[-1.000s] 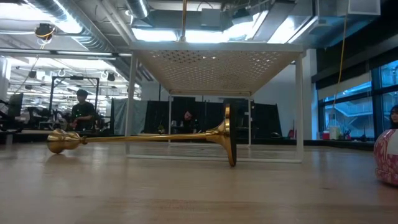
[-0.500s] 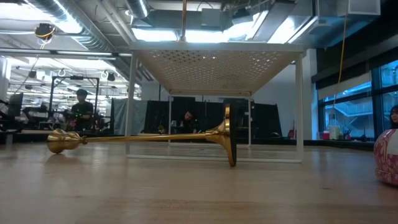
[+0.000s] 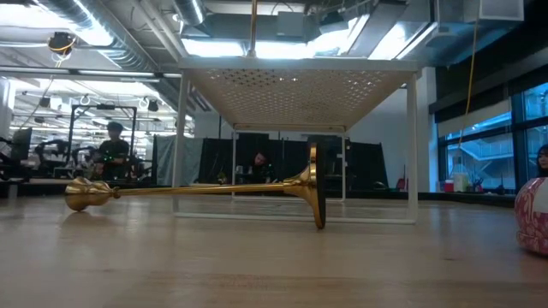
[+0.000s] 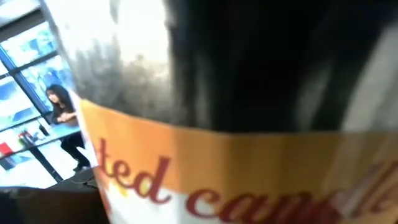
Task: Pick & Place candle stick holders
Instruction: Put the left silver scented candle on the shelf
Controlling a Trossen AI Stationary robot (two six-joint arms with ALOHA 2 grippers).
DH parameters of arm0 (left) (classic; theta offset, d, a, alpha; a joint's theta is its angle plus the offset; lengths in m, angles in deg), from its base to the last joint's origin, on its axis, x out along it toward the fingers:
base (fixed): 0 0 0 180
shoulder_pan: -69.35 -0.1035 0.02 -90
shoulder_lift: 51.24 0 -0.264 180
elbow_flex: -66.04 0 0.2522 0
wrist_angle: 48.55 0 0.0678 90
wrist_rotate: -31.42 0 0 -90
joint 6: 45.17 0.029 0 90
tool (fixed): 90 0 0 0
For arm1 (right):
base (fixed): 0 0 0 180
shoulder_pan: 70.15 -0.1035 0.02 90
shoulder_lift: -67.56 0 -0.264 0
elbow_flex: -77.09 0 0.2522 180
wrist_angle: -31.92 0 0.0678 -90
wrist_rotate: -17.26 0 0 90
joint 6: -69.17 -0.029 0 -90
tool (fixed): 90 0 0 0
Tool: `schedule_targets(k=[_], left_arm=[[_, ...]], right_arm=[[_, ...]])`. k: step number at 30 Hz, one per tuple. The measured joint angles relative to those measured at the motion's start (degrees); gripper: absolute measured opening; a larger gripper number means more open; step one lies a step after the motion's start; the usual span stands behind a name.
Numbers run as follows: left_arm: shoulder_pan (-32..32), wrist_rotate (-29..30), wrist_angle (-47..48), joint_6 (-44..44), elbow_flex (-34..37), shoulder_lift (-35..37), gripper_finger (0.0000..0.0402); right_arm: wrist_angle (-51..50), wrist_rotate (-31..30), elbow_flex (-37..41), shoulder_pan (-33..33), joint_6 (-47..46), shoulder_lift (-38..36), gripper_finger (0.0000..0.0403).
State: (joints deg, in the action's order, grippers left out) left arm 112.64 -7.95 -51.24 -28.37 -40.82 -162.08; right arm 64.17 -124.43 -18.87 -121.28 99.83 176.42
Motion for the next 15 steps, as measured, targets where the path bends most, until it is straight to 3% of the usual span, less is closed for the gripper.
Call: schedule_targets(k=[8,15], left_arm=[[-0.6,-1.4,3.3,-3.6,0.0,0.1,0.0343],[-1.7,-2.1,3.7,-4.2,0.0,0.1,0.0343]], right_arm=[[-5.8,1.8,0.0,2.4,-9.6,-0.2,0.0381],[-7.1,1.9,0.0,4.0,-11.8,-0.1,0.0398]])
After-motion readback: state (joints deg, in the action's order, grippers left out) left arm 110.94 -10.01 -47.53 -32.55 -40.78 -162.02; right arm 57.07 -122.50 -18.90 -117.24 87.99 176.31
